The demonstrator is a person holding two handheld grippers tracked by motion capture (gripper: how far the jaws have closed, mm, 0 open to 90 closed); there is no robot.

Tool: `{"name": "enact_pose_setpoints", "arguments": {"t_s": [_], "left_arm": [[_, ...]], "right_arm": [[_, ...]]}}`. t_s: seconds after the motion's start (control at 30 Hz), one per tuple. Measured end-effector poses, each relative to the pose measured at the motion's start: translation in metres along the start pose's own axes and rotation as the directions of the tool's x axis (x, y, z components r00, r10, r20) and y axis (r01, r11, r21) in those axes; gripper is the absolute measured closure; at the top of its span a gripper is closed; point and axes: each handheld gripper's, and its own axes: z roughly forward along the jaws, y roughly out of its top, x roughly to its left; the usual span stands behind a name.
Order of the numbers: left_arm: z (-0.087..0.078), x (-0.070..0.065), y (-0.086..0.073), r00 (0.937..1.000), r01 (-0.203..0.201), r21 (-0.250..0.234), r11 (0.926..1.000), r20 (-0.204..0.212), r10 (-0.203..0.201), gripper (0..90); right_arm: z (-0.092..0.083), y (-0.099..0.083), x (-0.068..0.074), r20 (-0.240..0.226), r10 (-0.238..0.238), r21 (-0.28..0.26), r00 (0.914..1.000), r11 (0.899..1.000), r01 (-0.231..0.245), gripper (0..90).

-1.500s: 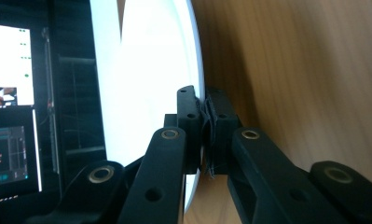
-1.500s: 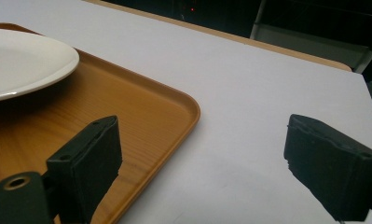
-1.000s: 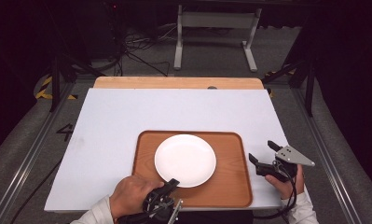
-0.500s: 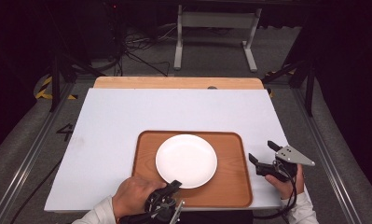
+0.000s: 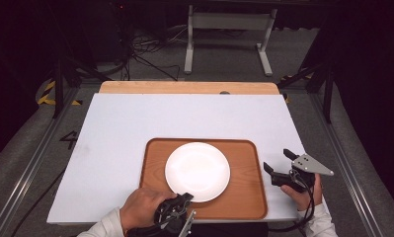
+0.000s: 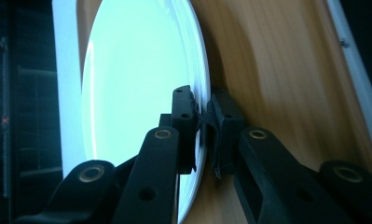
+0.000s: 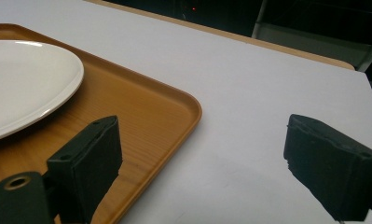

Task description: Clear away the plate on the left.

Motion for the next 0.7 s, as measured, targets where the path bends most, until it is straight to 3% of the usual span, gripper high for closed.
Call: {"name": "enact_pose_setpoints", "arguments": {"t_s": [0.2,0.7], "left_arm": [[-0.0024,0.0027,-0.0011,0.9992,0.031,-0.046,0.9985,0.026,-0.030,80.6],[-0.0076,0.0075,-0.0048,0.9966,0.078,-0.073,0.9943,0.034,-0.075,70.1]], "right_arm": [[0.0002,-0.0002,-0.0002,0.001,-0.001,0.001,1.0000,1.000,0.001,11.7],[0.0000,-0.0003,-0.0010,-0.001,0.004,0.001,1.0000,1.000,-0.004,11.7]]}}
